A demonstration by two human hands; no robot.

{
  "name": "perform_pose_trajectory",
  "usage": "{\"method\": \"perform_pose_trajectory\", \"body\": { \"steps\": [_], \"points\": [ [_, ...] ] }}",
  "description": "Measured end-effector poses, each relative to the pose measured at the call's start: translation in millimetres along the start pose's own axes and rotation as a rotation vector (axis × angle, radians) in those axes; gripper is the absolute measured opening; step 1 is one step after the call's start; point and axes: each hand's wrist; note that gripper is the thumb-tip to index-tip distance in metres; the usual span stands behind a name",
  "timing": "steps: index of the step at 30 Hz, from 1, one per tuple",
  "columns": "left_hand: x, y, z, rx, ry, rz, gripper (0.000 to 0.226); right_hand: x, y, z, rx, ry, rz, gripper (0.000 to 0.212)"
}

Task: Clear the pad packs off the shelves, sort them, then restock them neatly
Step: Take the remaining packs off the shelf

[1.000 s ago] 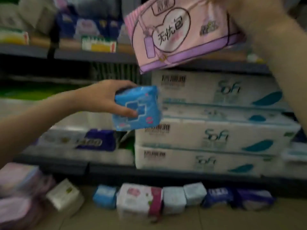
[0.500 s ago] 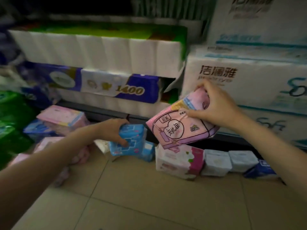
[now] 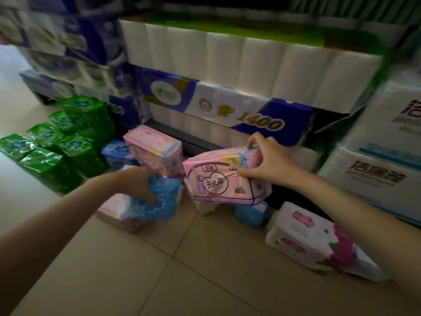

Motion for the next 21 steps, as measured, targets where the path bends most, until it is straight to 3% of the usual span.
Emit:
{"method": "perform_pose_trajectory", "body": {
  "steps": [7, 13, 15, 18, 21],
  "points": [
    [33, -14, -109, -0.021, -0.177, -0.154, 0.056, -54, 75, -86, -0.1, -0.118, -0.181, 0.05],
    [43, -18, -162, 0.166, -0.166, -0.09, 0.056, -87, 144, -141, -0.211, -0.116, -0.012, 0.052],
    [41, -17, -165, 0.205, -0.162, -0.069, 0.059, -95, 169, -146, -0.063, -0.096, -0.045, 0.055],
    [36, -13, -164, 0.196, -0.127, -0.072, 0.063, -98, 189, -144, 0.345, -0.121, -0.283, 0.062],
    [30, -10, -153, 0.238, -0.091, -0.118, 0.062, -96, 177, -146, 0.254, -0.121, -0.306, 0.059]
  ]
}}
Point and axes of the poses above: each hand's wrist, its own x-axis away from the middle knuckle, its own y-axis out of the palm, z = x × y, and after that the axes turned 3 degrees about y, right-handed
